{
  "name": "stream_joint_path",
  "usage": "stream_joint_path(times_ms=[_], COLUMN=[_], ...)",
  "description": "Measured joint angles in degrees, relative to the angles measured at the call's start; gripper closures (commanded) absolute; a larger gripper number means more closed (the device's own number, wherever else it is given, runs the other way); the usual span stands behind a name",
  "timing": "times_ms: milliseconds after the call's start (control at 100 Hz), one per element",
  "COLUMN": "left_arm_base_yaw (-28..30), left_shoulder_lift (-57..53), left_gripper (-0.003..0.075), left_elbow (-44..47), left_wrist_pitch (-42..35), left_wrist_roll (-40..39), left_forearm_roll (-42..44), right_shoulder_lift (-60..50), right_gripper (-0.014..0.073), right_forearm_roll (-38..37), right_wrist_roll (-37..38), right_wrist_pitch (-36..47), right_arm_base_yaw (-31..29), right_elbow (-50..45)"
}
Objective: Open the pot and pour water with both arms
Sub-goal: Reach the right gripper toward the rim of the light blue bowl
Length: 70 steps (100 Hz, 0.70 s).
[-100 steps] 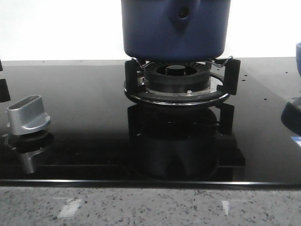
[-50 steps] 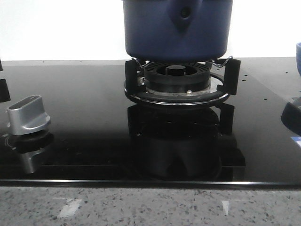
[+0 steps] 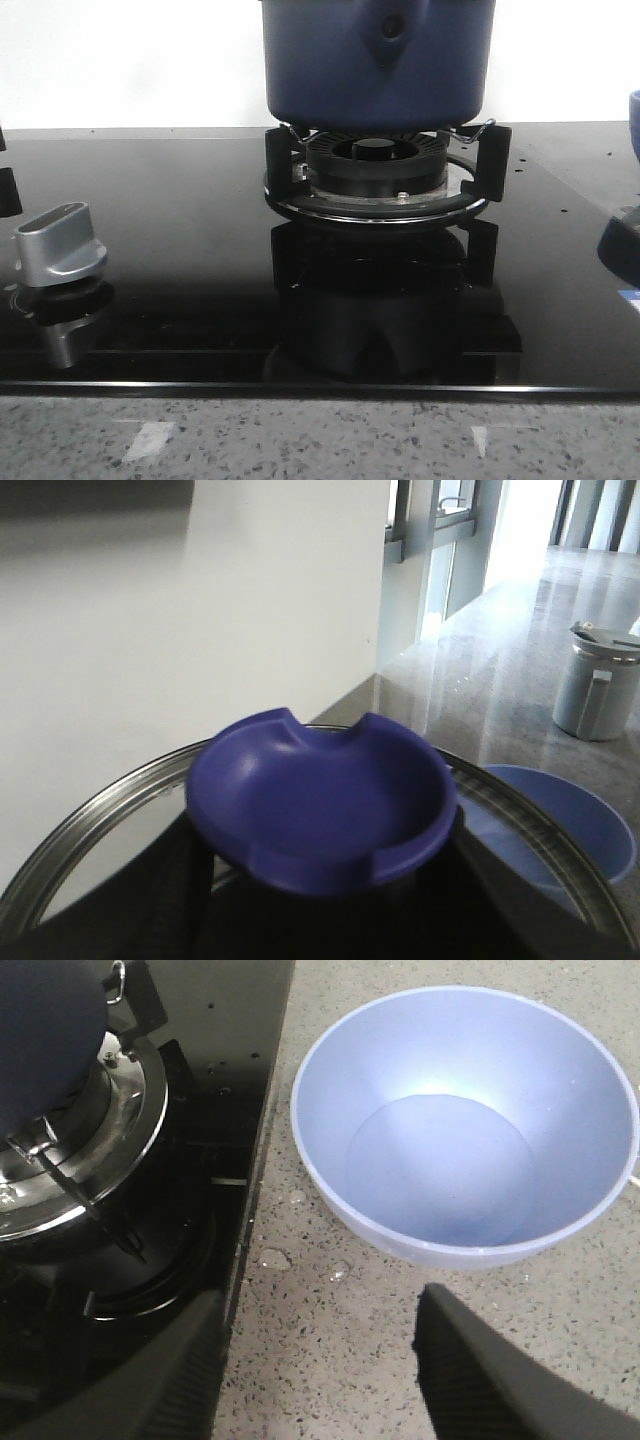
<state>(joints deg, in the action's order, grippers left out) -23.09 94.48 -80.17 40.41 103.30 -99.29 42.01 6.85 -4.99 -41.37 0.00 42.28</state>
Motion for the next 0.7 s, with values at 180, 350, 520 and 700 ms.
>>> stream_joint_path(times_ms=[180, 350, 520, 700], left_arm_base_yaw=[5.29, 10.94, 15.32, 17.16], left_shoulder_lift=[-3.5, -5.79, -6.9, -7.13], left_gripper=[0.0455, 0.0449, 0.0355, 0.0347], left_elbow=[-0.23, -0.23, -0.23, -0.23], left_wrist_pitch=[0.71, 2.67, 6.35, 8.33], left_wrist_roll=[-2.37, -5.26, -7.21, -8.48], left_forearm_roll=[2.1, 5.14, 5.98, 6.35], right_shoulder_lift=[5.76, 13.93, 22.84, 29.8], right_gripper=[0.0218, 0.0218, 0.0218, 0.0218], right_forearm_roll=[-0.63, -0.85, -1.01, -1.11], right_wrist_roll=[0.04, 1.38, 1.66, 1.75], right_wrist_pitch=[-2.26, -3.86, -6.18, -6.94], right_arm_base_yaw=[-2.71, -8.97, -14.1, -17.04], right_elbow=[5.71, 12.28, 17.31, 20.48])
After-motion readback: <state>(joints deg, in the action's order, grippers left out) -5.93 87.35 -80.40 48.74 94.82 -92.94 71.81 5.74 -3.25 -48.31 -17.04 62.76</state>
